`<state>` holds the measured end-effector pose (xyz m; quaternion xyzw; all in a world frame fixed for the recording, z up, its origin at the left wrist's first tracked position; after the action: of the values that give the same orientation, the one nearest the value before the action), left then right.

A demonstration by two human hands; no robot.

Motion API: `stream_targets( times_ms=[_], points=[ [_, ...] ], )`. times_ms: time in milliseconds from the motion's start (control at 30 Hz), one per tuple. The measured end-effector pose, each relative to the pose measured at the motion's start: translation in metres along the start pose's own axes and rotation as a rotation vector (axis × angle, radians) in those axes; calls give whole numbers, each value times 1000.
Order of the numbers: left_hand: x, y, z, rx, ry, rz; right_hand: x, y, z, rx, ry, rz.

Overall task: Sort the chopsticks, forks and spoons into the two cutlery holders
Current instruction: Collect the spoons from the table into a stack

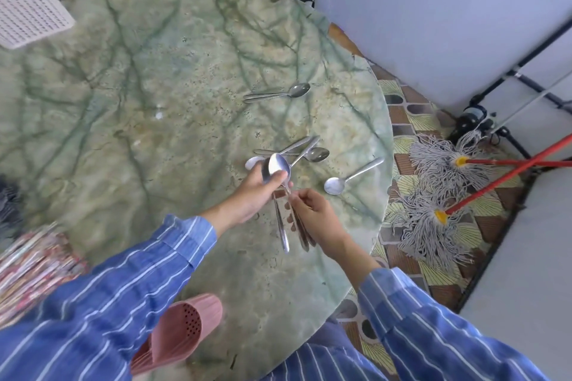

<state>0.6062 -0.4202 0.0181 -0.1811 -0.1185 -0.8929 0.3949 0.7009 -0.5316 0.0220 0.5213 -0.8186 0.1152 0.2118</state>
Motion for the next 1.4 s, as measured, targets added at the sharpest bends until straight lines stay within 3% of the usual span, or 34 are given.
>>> stream_targets(
  times_ms=[133,200,300,400,467,633,700,800,967,1067,1200,1400],
  points=[
    [-7,10,6,55,-38,38,-13,-15,-16,319,-82,-43],
    [-10,9,10,7,-18,112,-28,-35,-19,489,-218,-13],
    [-16,0,17,-126,4,202,-57,-77,-16,813,-359,15],
    [-23,-12,15,-294,-87,258,-78,-108,-10,1213,-333,-125],
    [-27,-22,11,-459,-140,316,-85,-118,-8,1356,-388,-179],
    [-34,-26,-5,-745,-206,366,-99,-118,-14,1252,-612,-139],
    [-36,-21,-11,-838,-221,358,-103,-111,-25,1155,-624,-149],
    [-40,-11,-14,-861,-216,381,-116,-107,-35,856,-459,-114],
    [-44,-16,0,-660,-169,480,-135,-108,-36,369,-40,101],
    [-41,-24,18,-585,-118,503,-136,-103,-28,237,180,178],
    [-36,-41,39,-588,0,627,-134,-83,-24,137,175,158],
    [-32,-55,56,-288,133,668,-138,-71,-13,294,157,153]
  ],
)
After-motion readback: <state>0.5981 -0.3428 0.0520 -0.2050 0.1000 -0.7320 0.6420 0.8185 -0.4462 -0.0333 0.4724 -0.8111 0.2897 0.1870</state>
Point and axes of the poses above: each hand's wrist, its own x-axis away from the middle knuckle, its own y-axis out of the palm, z = x × y, the point moved 3 cm from there along -x, towards the middle knuckle, and after that the axes turned 6 degrees about -x, right-handed, at the moved point
